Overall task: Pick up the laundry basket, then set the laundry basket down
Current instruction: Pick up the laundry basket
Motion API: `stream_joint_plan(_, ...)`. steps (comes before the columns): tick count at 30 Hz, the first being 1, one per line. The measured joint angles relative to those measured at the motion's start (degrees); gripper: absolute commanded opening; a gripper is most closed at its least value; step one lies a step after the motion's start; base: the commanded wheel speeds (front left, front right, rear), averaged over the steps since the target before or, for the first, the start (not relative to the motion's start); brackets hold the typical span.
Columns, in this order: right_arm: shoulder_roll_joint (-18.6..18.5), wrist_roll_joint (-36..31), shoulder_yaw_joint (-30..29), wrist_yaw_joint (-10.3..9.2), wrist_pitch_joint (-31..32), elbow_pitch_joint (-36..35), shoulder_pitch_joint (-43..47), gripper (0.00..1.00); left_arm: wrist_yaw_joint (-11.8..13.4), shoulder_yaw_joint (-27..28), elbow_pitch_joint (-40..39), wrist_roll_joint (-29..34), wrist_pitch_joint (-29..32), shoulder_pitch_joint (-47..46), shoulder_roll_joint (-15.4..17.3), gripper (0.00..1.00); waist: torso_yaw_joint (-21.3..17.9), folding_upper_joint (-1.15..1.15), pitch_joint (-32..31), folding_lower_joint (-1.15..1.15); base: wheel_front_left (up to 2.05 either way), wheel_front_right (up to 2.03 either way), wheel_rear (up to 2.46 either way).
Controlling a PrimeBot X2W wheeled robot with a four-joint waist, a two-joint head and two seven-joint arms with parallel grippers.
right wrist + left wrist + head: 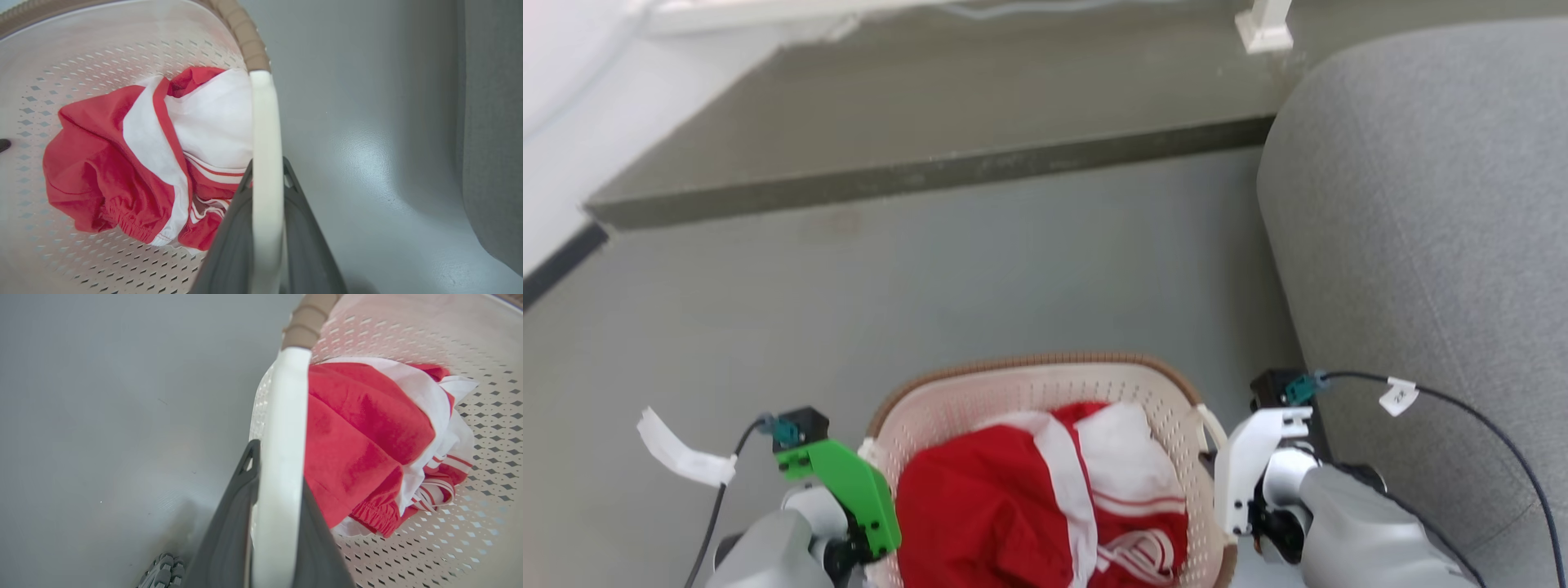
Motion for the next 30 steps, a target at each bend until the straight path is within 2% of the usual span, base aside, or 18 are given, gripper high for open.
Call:
stream_joint_plan(14,0.27,1.02,0.54,0.02,2.26,0.34,4.68,0.00,0.01,0.14,0.13,-1.04,2.07,5.25,-0.14,0.00,0.33,0.00,-8.36,0.00,0.00,0.00,0.00)
stream_joint_plan(30,0.29,2.18,1.04,0.00,3.67,0.43,5.08,0.00,0.53,0.13,0.13,-1.54,3.08,6.47,-0.16,0.00,0.56,0.00,-10.08,0.00,0.00,0.00,0.00)
